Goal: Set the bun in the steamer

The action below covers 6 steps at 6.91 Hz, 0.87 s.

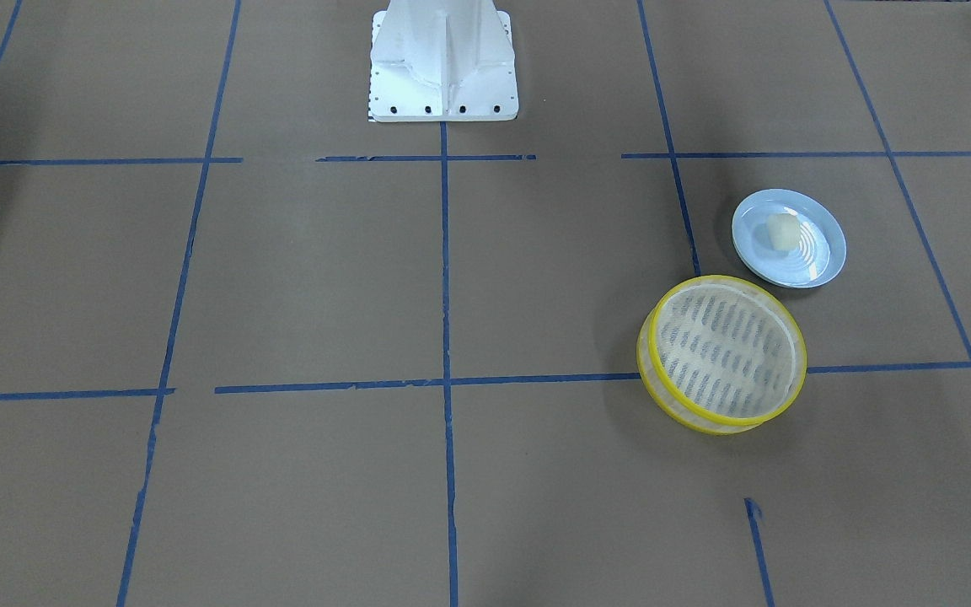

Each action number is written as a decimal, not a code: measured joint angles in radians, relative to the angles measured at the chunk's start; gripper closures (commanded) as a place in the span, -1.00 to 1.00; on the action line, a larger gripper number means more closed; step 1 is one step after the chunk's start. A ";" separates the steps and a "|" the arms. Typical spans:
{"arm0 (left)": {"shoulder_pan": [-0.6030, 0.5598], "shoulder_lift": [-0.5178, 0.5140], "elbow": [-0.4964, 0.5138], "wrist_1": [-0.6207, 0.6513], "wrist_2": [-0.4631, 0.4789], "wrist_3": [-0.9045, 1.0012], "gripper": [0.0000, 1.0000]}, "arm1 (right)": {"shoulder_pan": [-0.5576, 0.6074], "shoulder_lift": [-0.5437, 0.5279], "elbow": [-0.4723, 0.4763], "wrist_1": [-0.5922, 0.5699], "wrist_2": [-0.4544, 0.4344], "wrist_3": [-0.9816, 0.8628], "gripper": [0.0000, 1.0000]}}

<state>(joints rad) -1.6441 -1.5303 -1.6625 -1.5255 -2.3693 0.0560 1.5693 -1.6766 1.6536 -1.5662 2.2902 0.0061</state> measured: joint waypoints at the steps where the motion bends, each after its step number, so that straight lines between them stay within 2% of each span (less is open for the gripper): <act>1: -0.001 0.001 -0.003 0.004 0.000 0.002 -1.00 | 0.000 0.000 0.000 0.000 0.000 0.000 -1.00; 6: 0.003 0.013 -0.027 -0.012 -0.011 -0.014 -1.00 | 0.000 0.000 0.000 0.000 0.000 0.000 -1.00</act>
<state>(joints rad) -1.6407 -1.5172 -1.6895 -1.5374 -2.3800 0.0422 1.5692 -1.6766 1.6536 -1.5662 2.2902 0.0061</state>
